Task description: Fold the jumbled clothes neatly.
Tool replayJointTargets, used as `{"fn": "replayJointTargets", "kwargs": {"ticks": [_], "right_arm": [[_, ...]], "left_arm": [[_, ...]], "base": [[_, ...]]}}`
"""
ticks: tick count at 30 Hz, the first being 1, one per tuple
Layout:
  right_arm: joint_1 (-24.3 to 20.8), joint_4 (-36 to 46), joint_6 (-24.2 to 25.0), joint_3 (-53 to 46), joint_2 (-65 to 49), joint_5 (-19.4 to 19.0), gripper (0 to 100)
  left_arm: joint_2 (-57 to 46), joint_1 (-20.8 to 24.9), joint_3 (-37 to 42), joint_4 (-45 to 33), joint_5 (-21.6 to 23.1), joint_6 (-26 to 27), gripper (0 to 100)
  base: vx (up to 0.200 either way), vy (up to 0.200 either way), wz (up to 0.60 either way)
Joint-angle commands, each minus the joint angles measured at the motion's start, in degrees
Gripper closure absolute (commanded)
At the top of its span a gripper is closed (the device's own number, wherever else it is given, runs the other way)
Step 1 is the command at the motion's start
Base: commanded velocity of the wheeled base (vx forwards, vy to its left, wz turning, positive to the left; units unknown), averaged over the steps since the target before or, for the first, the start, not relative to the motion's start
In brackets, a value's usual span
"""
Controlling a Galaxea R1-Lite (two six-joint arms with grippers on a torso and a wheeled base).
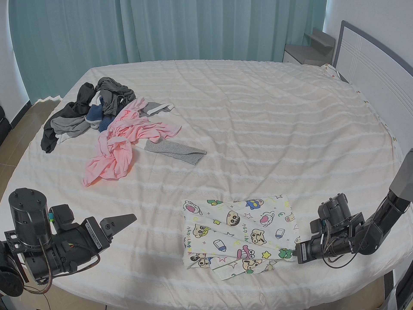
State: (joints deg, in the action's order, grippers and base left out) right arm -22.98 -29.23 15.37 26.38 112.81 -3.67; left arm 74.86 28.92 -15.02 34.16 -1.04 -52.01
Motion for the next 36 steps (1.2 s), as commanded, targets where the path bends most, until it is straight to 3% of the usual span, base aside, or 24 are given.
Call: {"fn": "replayJointTargets", "kwargs": {"ticks": [1, 2, 8, 14, 20, 24, 29, 36], "right_arm": [[0.0, 0.0, 0.0, 0.1, 0.7, 0.1, 100], [0.0, 0.0, 0.1, 0.1, 0.8, 0.2, 0], [0.2, 0.0, 0.0, -0.6, 0.3, 0.9, 0], [1.8, -0.2, 0.4, -0.8, -1.8, 4.6, 0], [4.9, -0.6, 2.9, -2.5, -15.3, 4.9, 0], [6.3, -0.6, 6.4, -6.5, -30.5, 4.2, 0], [9.2, -0.2, 7.0, -9.4, -41.6, 1.7, 0], [15.4, 0.1, 6.4, -11.2, -49.8, -3.2, 0]], "left_arm": [[0.4, 0.0, 0.0, 0.0, 0.1, 0.0, 0], [0.5, -0.1, 0.0, 0.0, 0.1, 0.0, 0], [3.6, -0.8, 0.6, 0.3, 0.1, 0.2, 0], [8.5, -2.3, 0.6, 2.6, 0.1, 0.2, 0], [21.2, -2.6, -1.4, 10.0, 2.4, 1.1, 0], [33.2, -3.4, -5.7, 14.4, 5.4, 5.4, 0], [40.6, -3.3, -8.3, 19.7, 10.5, 11.5, 0], [49.6, -3.3, -14.3, 21.7, 11.6, 20.1, 0]], "base": [[0.000, 0.000, 0.00], [0.000, 0.000, 0.00], [0.000, 0.000, 0.00], [0.000, 0.000, 0.00], [0.000, 0.000, 0.00], [0.000, 0.000, 0.00], [0.000, 0.000, 0.00], [0.000, 0.000, 0.00]]}}
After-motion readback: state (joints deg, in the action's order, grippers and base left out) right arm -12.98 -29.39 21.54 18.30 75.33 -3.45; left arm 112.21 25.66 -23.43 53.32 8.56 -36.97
